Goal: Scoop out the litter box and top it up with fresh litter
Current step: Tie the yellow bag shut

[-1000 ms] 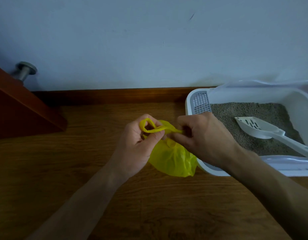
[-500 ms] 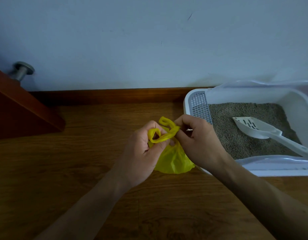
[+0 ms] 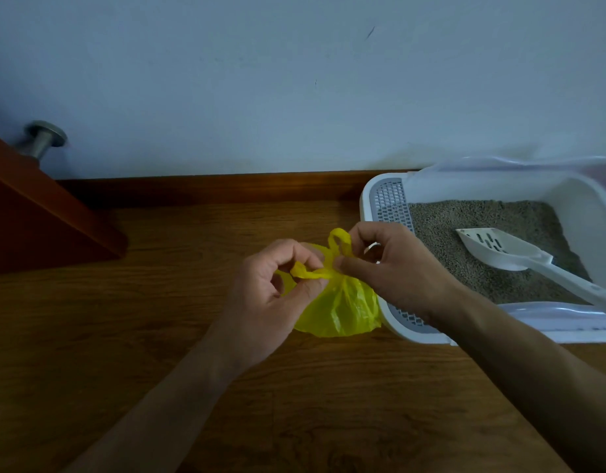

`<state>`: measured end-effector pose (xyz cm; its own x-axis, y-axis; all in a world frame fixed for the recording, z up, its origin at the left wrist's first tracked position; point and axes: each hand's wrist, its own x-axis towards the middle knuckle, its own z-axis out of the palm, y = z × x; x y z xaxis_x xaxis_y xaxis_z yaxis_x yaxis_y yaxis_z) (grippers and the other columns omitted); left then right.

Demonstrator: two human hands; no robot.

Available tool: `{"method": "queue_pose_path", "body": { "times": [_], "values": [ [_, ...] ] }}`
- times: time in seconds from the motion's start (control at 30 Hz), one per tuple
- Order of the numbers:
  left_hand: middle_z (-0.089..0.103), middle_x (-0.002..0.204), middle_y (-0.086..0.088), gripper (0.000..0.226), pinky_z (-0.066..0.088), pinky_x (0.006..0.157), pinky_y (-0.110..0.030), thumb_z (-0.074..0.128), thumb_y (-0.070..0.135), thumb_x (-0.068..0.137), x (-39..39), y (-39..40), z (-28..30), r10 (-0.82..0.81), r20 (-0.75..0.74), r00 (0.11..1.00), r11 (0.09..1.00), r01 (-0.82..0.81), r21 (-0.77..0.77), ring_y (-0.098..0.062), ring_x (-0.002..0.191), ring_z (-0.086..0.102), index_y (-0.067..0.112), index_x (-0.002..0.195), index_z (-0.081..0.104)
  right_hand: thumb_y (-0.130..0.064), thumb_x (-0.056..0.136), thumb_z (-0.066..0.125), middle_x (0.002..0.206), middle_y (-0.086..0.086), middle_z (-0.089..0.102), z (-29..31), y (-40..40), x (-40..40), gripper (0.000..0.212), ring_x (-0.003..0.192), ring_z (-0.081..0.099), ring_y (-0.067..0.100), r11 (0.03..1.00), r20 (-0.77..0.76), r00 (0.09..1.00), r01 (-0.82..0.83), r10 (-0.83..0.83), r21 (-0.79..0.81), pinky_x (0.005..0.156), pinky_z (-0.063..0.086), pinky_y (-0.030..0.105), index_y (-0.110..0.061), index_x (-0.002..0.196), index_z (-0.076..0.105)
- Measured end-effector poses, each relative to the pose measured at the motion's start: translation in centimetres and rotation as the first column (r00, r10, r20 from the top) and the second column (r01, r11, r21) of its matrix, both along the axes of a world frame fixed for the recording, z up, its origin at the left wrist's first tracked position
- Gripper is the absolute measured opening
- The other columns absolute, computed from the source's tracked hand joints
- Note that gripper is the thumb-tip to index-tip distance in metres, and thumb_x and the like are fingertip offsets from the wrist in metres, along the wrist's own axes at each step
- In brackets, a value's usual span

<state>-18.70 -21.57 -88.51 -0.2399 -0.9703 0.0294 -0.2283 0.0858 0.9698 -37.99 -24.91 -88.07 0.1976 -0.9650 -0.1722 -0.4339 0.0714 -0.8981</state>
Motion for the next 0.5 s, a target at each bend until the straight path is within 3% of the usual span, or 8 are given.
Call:
{"method": "queue_pose_path", "body": {
  "times": [0.13, 0.2, 0.33, 0.43, 0.5],
  "values": [
    [0.065, 0.103, 0.003, 0.017, 0.047, 0.075, -0.058, 0.069, 0.04, 0.08, 0.9, 0.3, 0.3, -0.001, -0.02, 1.0, 1.0, 0.001, 0.001, -0.019, 0.088, 0.06, 0.024, 0.086, 0.066, -0.021, 0.086, 0.072, 0.058, 0.004, 0.046, -0.1, -0.5, -0.2, 0.031, 0.051, 0.039, 0.011, 0.996, -0.025, 0.996, 0.081, -0.082, -0.035, 0.049, 0.033, 0.028, 0.003, 0.074, 0.056],
    [0.064, 0.102, 0.003, 0.023, 0.046, 0.072, -0.052, 0.069, 0.041, 0.079, 1.5, 0.6, 0.3, -0.001, -0.018, 1.0, 1.0, 0.001, -0.003, -0.016, 0.08, 0.055, 0.019, 0.082, 0.067, -0.019, 0.086, 0.072, 0.056, 0.005, 0.047, -0.3, -0.8, -0.5, 0.028, 0.049, 0.04, 0.009, 0.99, -0.049, 0.99, 0.13, -0.132, -0.046, 0.047, 0.034, 0.026, 0.002, 0.074, 0.058],
    [0.062, 0.098, 0.005, 0.026, 0.044, 0.066, -0.036, 0.068, 0.044, 0.077, 3.2, 1.2, -0.1, 0.017, -0.021, 1.0, 0.999, -0.016, 0.043, -0.03, 0.078, 0.05, 0.017, 0.075, 0.068, -0.009, 0.085, 0.069, 0.055, 0.0, 0.056, -1.1, -1.3, -1.4, 0.011, 0.042, 0.047, 0.0, 0.976, -0.107, 0.97, 0.213, -0.216, -0.039, 0.046, 0.038, 0.019, -0.005, 0.075, 0.066],
    [0.06, 0.087, 0.006, 0.033, 0.045, 0.069, -0.023, 0.072, 0.044, 0.071, 4.7, 1.7, -0.6, 0.164, -0.109, 0.98, 0.975, -0.144, 0.168, -0.018, 0.076, 0.051, 0.012, 0.072, 0.065, -0.013, 0.086, 0.067, 0.061, 0.001, 0.058, -2.1, -1.7, -2.5, 0.011, 0.048, 0.046, 0.003, 0.964, -0.198, 0.943, 0.261, -0.267, -0.055, 0.05, 0.039, 0.024, -0.011, 0.075, 0.068],
    [0.058, 0.081, 0.002, 0.041, 0.044, 0.072, -0.028, 0.073, 0.046, 0.068, 5.5, 1.8, -1.1, 0.262, -0.14, 0.955, 0.94, -0.22, 0.259, -0.015, 0.074, 0.049, 0.006, 0.072, 0.063, -0.014, 0.088, 0.066, 0.063, 0.003, 0.058, -2.8, -1.7, -3.1, 0.013, 0.053, 0.047, 0.008, 0.954, -0.184, 0.937, 0.3, -0.298, -0.013, 0.051, 0.041, 0.028, -0.012, 0.075, 0.067]
  ]
}}
